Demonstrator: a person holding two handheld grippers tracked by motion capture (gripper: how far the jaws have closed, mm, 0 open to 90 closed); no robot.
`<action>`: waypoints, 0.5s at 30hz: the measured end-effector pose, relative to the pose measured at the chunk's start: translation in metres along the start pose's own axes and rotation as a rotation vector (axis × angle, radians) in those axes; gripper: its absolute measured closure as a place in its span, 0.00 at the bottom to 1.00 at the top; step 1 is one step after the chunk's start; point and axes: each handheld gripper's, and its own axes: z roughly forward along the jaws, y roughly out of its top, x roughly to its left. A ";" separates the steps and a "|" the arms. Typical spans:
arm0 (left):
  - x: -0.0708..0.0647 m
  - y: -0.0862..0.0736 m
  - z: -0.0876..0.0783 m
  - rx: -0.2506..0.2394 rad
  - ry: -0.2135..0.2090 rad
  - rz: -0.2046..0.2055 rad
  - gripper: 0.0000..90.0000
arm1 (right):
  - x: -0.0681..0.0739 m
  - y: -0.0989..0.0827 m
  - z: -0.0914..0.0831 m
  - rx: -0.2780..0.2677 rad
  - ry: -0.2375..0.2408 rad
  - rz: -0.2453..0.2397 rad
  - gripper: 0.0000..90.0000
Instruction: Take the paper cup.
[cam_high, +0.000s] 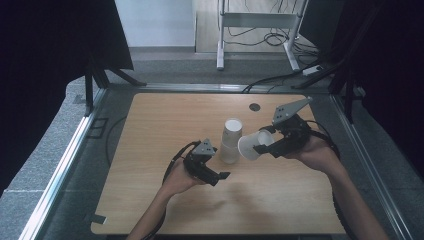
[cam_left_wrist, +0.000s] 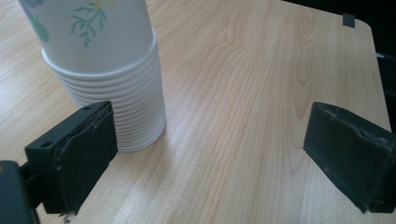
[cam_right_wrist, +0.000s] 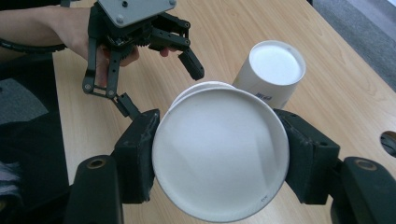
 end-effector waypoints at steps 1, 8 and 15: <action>-0.001 0.000 0.000 -0.001 -0.001 0.004 0.03 | 0.000 -0.003 0.002 -0.011 0.001 0.004 0.39; -0.003 -0.002 0.001 -0.027 -0.042 -0.011 0.03 | 0.003 -0.020 0.007 -0.067 0.010 0.004 0.40; -0.006 -0.003 0.003 -0.022 -0.056 0.012 0.05 | 0.004 -0.035 0.011 -0.105 0.023 0.011 0.40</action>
